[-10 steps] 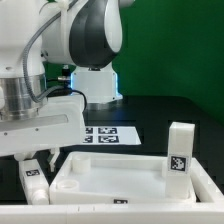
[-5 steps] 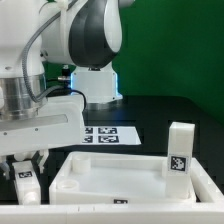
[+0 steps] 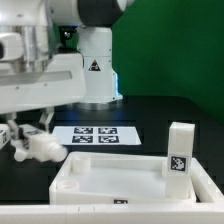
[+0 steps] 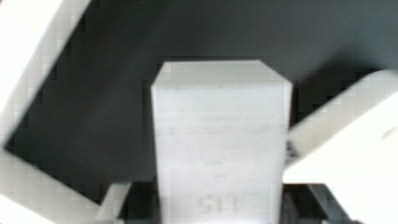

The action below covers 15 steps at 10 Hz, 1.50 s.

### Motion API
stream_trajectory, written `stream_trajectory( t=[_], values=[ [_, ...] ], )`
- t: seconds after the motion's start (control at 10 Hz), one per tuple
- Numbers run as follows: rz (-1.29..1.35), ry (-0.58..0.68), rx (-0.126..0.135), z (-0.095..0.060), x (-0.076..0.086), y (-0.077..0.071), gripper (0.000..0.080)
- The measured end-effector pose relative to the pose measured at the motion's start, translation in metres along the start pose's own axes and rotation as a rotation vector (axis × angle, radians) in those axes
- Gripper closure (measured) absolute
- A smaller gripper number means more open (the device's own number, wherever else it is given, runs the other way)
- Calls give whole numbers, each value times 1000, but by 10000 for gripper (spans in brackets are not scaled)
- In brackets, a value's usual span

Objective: Assemble desk

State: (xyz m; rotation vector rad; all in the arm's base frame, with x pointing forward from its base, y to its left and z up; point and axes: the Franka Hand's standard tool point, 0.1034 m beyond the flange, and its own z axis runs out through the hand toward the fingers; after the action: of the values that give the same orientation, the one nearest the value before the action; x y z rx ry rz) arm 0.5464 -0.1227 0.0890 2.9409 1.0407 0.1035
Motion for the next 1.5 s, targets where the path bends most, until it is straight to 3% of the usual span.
stream_trajectory(
  t=[0.1,0.2,0.5,0.6,0.7,0.8,0.9,1.0,1.4,1.5],
  values=[
    [-61,18,-18,-2,3,-16,518],
    [-148,22,-37,1,5,-20,518],
    [-328,2,-43,1,2,-18,517],
    [-375,-3,-45,-2,13,-31,517],
    [-438,-8,-32,-3,21,-56,517],
    [-428,-10,-1,-2,23,-89,517],
    [-475,-8,8,-1,26,-110,517],
    [-551,4,-8,-1,25,-119,517],
    [-762,-24,-10,2,18,-113,517],
    [-864,-46,-7,6,19,-131,517]
  ],
)
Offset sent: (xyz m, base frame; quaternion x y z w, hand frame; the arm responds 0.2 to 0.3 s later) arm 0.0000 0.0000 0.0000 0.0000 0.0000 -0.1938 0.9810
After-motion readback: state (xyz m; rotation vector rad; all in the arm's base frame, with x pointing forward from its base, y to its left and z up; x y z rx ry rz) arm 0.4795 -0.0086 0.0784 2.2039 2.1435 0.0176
